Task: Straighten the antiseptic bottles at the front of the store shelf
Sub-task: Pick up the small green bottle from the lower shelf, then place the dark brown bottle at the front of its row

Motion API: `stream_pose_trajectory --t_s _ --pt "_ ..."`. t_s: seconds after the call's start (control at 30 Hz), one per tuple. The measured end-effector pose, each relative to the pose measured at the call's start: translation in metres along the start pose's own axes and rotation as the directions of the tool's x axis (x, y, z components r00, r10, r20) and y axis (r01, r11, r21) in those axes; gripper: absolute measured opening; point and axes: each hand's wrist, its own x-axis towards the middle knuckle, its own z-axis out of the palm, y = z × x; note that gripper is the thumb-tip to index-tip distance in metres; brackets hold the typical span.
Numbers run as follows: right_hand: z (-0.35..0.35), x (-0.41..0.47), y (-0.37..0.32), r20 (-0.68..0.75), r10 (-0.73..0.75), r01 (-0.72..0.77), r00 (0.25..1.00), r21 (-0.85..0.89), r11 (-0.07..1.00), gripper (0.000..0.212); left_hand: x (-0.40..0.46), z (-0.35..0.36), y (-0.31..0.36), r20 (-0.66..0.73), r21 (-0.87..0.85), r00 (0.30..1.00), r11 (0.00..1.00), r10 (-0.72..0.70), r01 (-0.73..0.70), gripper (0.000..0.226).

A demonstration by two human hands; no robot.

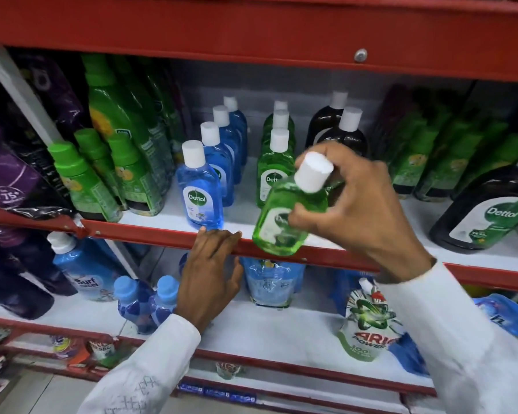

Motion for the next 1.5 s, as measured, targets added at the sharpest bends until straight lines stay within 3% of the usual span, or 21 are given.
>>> stream_pose_trajectory --t_s 0.3,0.5,0.63,0.77,0.87,0.93,1.03,1.1,1.2,1.3,1.5 --pt "0.049 0.072 0.029 0.237 0.052 -0.004 0.970 -0.200 0.980 0.059 0.003 -0.006 0.004 0.061 -0.013 0.998 1.000 -0.024 0.025 0.051" --pt "0.054 0.076 0.048 0.274 0.087 -0.034 0.958 -0.192 0.981 0.070 0.001 -0.008 0.009 0.074 0.079 0.997 0.997 -0.008 0.002 0.052" --pt "0.043 0.058 0.053 0.281 0.110 -0.053 0.953 -0.200 0.978 0.090 0.001 -0.003 0.023 0.133 0.174 0.990 0.983 0.035 -0.059 0.054" --pt "0.021 0.011 0.061 0.092 0.066 -0.059 0.994 -0.079 0.995 0.096 0.005 0.015 0.046 0.161 0.112 0.976 0.979 0.148 -0.167 0.053" --pt "0.004 -0.029 0.089 -0.245 0.094 -0.104 0.965 -0.029 0.994 0.087 0.008 0.031 0.063 0.133 0.049 0.966 0.972 0.223 -0.231 0.050" --pt "-0.008 -0.047 0.112 -0.480 0.138 -0.186 0.866 -0.052 0.981 0.081 0.009 0.038 0.070 0.103 0.013 0.967 0.972 0.232 -0.235 0.048" --pt "-0.031 -0.062 0.148 -0.742 0.217 -0.387 0.634 -0.062 0.920 0.085 0.012 0.042 0.076 0.067 -0.022 0.982 0.984 0.178 -0.177 0.045" --pt "-0.044 -0.065 0.172 -0.793 0.260 -0.507 0.551 -0.070 0.859 0.097 0.014 0.040 0.077 0.076 -0.011 0.985 0.988 0.157 -0.157 0.044" --pt "-0.058 -0.064 0.200 -0.771 0.391 -0.626 0.503 -0.013 0.780 0.118 0.018 0.037 0.076 0.109 -0.007 0.986 0.992 0.128 -0.128 0.045" --pt "-0.060 -0.063 0.216 -0.732 0.453 -0.634 0.509 0.037 0.772 0.121 0.021 0.035 0.077 0.126 0.016 0.985 0.993 0.114 -0.117 0.045" --pt "-0.064 -0.058 0.201 -0.721 0.424 -0.602 0.548 0.013 0.799 0.109 0.018 0.032 0.082 0.152 0.008 0.985 0.996 0.086 -0.088 0.044"
